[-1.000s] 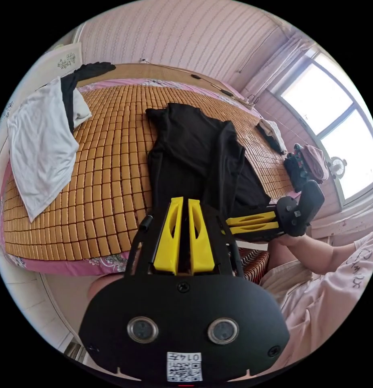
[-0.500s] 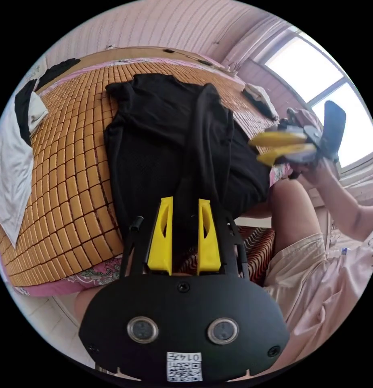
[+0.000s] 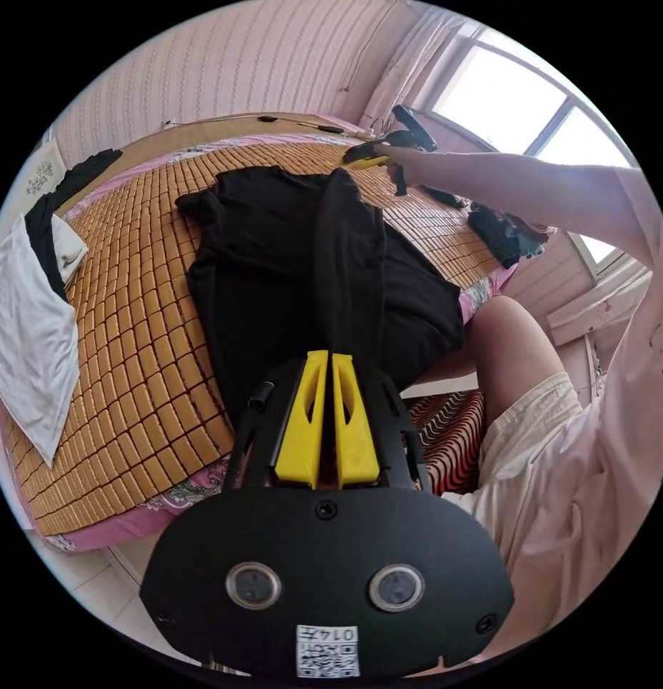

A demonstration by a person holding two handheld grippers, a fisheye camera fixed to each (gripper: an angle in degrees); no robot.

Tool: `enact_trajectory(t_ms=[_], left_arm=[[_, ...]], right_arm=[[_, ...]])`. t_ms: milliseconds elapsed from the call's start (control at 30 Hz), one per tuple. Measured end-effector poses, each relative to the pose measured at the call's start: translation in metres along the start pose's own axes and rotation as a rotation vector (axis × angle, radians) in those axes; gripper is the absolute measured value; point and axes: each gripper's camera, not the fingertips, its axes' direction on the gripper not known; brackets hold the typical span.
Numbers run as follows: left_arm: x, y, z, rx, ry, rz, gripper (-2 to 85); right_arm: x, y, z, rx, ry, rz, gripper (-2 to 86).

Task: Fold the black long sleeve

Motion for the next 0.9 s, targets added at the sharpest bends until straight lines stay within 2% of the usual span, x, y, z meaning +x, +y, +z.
enact_trajectory(t_ms=[133,300,467,567,667,800,900], left_arm=[[-0.019,0.002,-0.022,0.03,0.06,-0.013,-1.0],[-0.039,0.007,-0.048,0.038,0.046,-0.041,-1.0],[-0.067,0.013,-0.064,0.041,0.074,-0.119,-0.9],[-0.093,0.014,-0.055,-0.015,0.061,-0.21,-0.6],[-0.12,0.015,-0.044,-0.075,0.133,-0.319,0.6],[-0.134,0.011,-0.055,-0.076,0.12,-0.318,3.1],[-0.142,0.009,-0.067,-0.087,0.079,-0.298,3.9]], right_arm=[[0.005,-0.026,0.014,-0.079,0.023,-0.068,1.8],[-0.002,-0.047,0.004,-0.053,-0.025,-0.182,0.6],[-0.01,-0.065,0.015,-0.047,-0.025,-0.225,1.7],[-0.004,-0.066,0.015,-0.017,-0.05,-0.214,3.4],[0.005,-0.061,0.012,-0.02,-0.022,-0.255,4.1],[0.016,-0.055,0.012,-0.044,0.054,-0.331,5.3],[0.03,-0.057,0.017,-0.057,0.011,-0.333,8.0]])
